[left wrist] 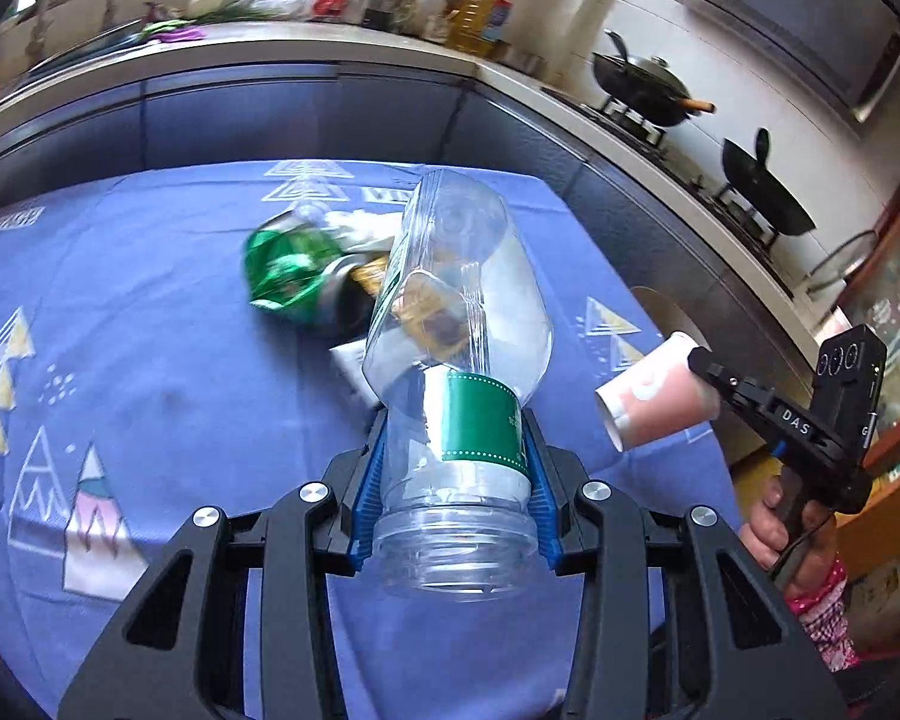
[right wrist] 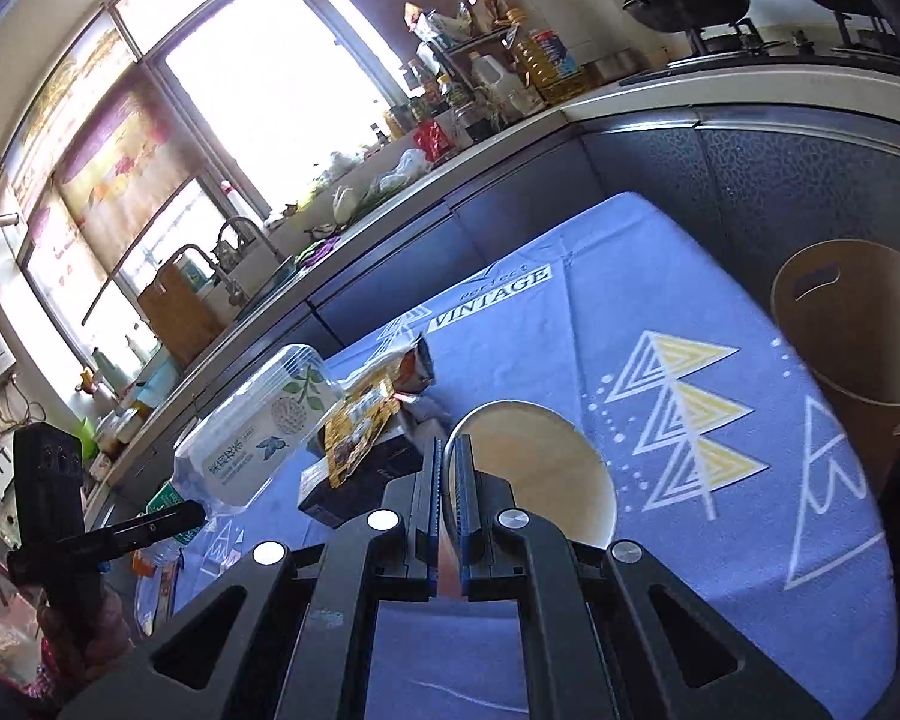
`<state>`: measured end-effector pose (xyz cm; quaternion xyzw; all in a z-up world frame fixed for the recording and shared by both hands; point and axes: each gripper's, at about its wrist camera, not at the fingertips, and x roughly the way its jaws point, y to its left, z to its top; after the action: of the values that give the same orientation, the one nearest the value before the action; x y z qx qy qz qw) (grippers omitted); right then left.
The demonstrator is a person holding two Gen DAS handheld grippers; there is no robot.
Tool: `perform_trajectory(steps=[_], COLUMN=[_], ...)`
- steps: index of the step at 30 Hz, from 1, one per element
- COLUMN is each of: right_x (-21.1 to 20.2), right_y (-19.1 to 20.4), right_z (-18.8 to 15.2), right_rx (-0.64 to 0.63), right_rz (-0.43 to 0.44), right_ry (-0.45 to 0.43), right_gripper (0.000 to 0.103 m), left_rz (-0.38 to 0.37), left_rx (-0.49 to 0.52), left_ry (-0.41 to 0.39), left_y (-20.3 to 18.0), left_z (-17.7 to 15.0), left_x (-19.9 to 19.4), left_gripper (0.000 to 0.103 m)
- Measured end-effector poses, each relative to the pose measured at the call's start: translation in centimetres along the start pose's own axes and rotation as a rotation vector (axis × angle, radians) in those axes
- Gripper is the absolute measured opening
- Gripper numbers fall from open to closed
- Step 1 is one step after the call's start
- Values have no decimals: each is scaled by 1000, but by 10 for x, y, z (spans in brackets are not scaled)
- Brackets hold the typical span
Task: Collect trash
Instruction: 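Carry the bottle and cup over the wooden bin and open both tools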
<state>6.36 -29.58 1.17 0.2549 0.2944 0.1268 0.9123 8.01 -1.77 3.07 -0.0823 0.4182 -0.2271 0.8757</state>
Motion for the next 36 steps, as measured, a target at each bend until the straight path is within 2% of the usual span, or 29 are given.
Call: perform_trajectory(steps=[3, 7, 10, 13, 14, 15, 16, 18, 22, 24, 25, 26, 27, 30, 36], right_x=[-27, -69, -93, -100, -98, -95, -90, -79, -42, -31, -28, -28, -30, -35, -53], right_y=[-24, -75, -123, -166, -179, -191, -201, -217, -245, -253, -257, -257, -257, -251, -241], right_z=[15, 43, 62, 76, 79, 82, 83, 85, 86, 86, 86, 85, 84, 82, 73], right_rx=[10, 58, 125, 176, 189, 203, 215, 225, 240, 256, 264, 267, 261, 230, 245], right_rz=[-61, -183, -284, -366, -389, -405, -415, -437, -449, -439, -422, -417, -432, -443, -420], right_ry=[-76, -192, -264, -293, -293, -287, -282, -265, -183, -156, -156, -167, -192, -222, -256], right_gripper=[5, 5, 5, 5, 5, 5, 5, 5, 6, 9, 26, 58, 66, 61, 62], left_rz=[-84, -191, -237, -262, -273, -270, -260, -252, -194, -206, -213, -208, -202, -213, -197], left_rx=[83, 208, 288, 328, 339, 361, 367, 376, 395, 390, 398, 412, 421, 411, 385], left_ry=[37, 128, 186, 243, 247, 272, 287, 317, 369, 378, 372, 358, 351, 345, 309], left_y=[-45, -119, -172, -218, -231, -248, -258, -277, -291, -289, -290, -290, -288, -280, -256], left_z=[21, 52, 69, 86, 90, 95, 97, 100, 95, 94, 93, 92, 90, 85, 68], left_x=[29, 90, 139, 193, 207, 226, 242, 274, 316, 320, 319, 316, 313, 306, 278], left_gripper=[39, 39, 39, 38, 15, 4, 1, 3, 3, 4, 7, 13, 15, 18, 19])
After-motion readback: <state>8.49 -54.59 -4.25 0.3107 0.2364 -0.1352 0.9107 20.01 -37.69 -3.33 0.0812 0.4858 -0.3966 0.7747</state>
